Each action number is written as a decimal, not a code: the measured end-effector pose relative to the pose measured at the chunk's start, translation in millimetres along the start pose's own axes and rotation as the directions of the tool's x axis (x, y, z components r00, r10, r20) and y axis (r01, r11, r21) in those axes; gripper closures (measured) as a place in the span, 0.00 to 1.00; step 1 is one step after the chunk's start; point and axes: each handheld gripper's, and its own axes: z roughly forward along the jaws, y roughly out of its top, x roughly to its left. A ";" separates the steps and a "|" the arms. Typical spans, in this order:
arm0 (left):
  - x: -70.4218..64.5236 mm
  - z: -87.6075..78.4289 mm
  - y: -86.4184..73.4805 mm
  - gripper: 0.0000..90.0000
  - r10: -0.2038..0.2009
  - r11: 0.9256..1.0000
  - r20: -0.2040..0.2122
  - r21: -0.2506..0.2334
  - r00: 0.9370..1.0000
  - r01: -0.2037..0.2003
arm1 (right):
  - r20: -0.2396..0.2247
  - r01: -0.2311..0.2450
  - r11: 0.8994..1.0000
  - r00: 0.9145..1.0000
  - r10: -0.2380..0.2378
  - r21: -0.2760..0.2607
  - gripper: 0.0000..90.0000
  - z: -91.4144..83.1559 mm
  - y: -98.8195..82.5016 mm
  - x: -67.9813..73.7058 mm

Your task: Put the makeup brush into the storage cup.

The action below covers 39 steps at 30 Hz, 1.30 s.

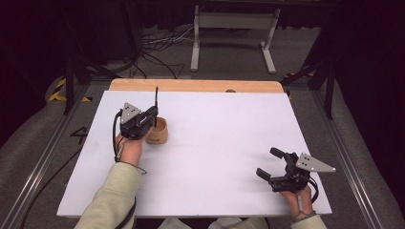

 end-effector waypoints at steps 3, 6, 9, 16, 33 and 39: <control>0.0 -0.2 -1.0 0.92 -0.003 1.000 0.002 0.004 1.000 0.003 | -0.001 -0.001 1.000 1.000 0.001 -0.001 0.00 0.1 0.0 0.1; -1.5 -0.1 -1.8 0.92 0.008 1.000 0.002 0.011 1.000 -0.008 | 0.000 -0.001 1.000 1.000 0.001 0.000 0.00 0.1 0.2 0.3; -1.5 -0.6 -2.1 0.92 0.017 1.000 -0.001 0.018 1.000 -0.017 | 0.002 0.001 1.000 1.000 -0.001 -0.002 0.00 -0.1 0.4 0.5; 0.9 -3.2 -2.6 0.92 0.016 0.999 -0.009 0.033 1.000 -0.016 | -0.001 0.003 1.000 1.000 -0.003 0.001 0.00 0.2 0.4 0.6; 2.0 -24.7 14.3 0.19 -0.008 0.996 0.100 -0.091 0.995 0.017 | 0.015 0.015 1.000 1.000 -0.015 0.006 0.00 -0.6 1.6 0.4; -3.8 -39.2 19.9 0.15 -0.001 0.995 0.144 -0.102 0.990 0.016 | 0.041 0.055 0.998 0.998 -0.055 0.001 0.00 -6.6 8.3 -1.0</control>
